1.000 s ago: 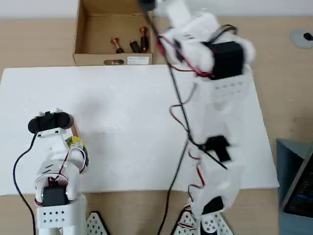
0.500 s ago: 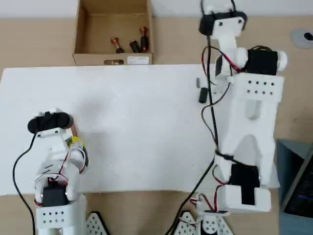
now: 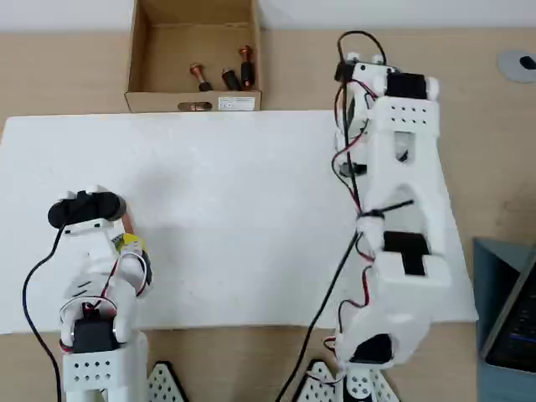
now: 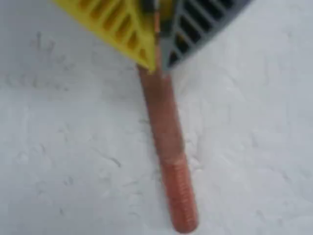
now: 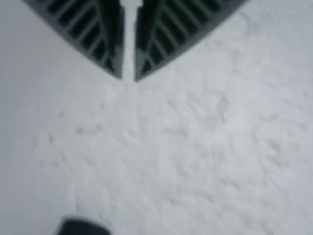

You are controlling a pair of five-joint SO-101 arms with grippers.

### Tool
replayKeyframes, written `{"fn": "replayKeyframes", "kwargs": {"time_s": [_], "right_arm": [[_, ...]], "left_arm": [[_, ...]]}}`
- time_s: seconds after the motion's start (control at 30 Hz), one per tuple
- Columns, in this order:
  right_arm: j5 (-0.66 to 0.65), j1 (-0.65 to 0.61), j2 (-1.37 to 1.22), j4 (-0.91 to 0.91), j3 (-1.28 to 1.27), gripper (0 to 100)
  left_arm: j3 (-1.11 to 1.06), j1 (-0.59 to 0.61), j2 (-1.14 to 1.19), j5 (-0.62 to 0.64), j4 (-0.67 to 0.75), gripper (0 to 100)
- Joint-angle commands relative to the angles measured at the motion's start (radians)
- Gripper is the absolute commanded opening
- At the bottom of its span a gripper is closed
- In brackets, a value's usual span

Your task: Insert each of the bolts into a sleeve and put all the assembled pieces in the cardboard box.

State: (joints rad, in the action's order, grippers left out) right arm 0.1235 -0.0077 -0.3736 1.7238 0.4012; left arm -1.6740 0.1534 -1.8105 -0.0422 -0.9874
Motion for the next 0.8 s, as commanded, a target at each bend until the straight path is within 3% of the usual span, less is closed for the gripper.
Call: {"fn": "replayKeyframes", "kwargs": {"time_s": [0.0, 0.1, 0.77], "right_arm": [[0.008, -0.025, -0.059, -0.006, 0.13, 10.1], [0.008, -0.047, -0.117, -0.006, 0.186, 15.1], [0.006, -0.051, -0.412, 0.025, 0.51, 15.7]], "left_arm": [[0.003, 0.012, -0.008, -0.006, 0.018, 0], [0.003, 0.012, -0.008, -0.006, 0.018, 0], [0.003, 0.012, -0.008, -0.006, 0.018, 0]]}}
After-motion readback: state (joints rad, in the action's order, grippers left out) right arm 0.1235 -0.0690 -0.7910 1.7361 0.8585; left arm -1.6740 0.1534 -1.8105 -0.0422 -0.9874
